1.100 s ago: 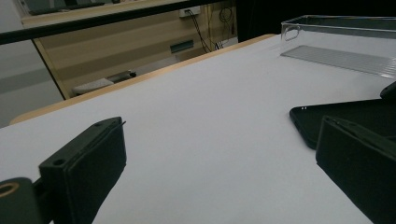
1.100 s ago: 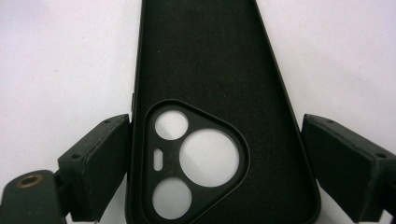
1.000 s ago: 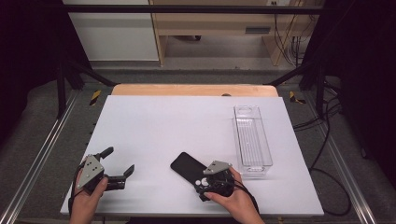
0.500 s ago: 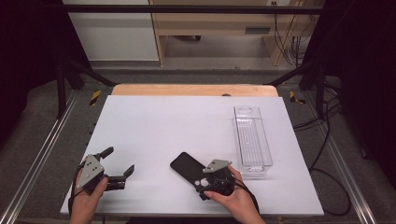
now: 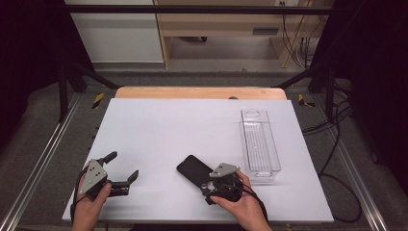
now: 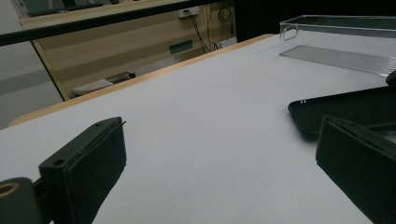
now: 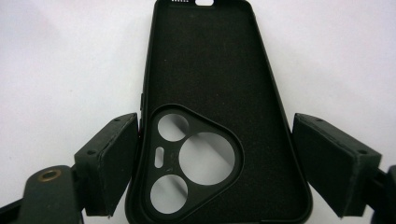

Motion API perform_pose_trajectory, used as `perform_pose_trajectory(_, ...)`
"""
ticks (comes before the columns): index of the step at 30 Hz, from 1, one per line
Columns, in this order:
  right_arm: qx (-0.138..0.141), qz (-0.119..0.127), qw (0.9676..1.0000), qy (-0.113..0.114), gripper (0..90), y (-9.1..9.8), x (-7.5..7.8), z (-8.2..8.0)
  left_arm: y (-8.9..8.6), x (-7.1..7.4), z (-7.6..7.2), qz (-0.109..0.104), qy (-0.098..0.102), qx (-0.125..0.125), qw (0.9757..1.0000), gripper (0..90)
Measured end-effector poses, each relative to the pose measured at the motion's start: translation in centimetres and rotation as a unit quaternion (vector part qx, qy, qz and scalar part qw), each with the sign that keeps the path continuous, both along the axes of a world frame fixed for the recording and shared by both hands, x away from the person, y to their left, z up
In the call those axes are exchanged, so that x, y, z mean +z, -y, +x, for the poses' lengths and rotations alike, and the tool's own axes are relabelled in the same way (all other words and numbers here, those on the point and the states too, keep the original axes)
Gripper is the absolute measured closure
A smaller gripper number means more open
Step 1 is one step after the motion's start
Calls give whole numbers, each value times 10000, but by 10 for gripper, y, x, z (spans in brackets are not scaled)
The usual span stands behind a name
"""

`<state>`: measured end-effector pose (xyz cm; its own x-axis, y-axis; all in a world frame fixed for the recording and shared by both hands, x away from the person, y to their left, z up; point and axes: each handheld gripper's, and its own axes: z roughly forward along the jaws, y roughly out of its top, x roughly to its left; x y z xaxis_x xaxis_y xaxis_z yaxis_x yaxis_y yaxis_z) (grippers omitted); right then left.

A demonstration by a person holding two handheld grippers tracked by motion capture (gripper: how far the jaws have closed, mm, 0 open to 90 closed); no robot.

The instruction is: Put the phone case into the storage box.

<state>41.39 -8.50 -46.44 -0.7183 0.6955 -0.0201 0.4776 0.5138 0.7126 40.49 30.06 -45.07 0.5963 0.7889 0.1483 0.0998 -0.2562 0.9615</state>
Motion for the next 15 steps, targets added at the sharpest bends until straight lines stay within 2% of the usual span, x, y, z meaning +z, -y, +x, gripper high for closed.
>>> perform_pose_trajectory(7, -123, 26, 9999, 75, 176, 4, 6, 0, 3, -1, -1, 98, 18, -32, 9999, 20)
perform_pose_trajectory(15, -63, -21, 9999, 125, 176, 5, 22, 2, 21, 0, -7, 590, 125, -218, 9979, 24)
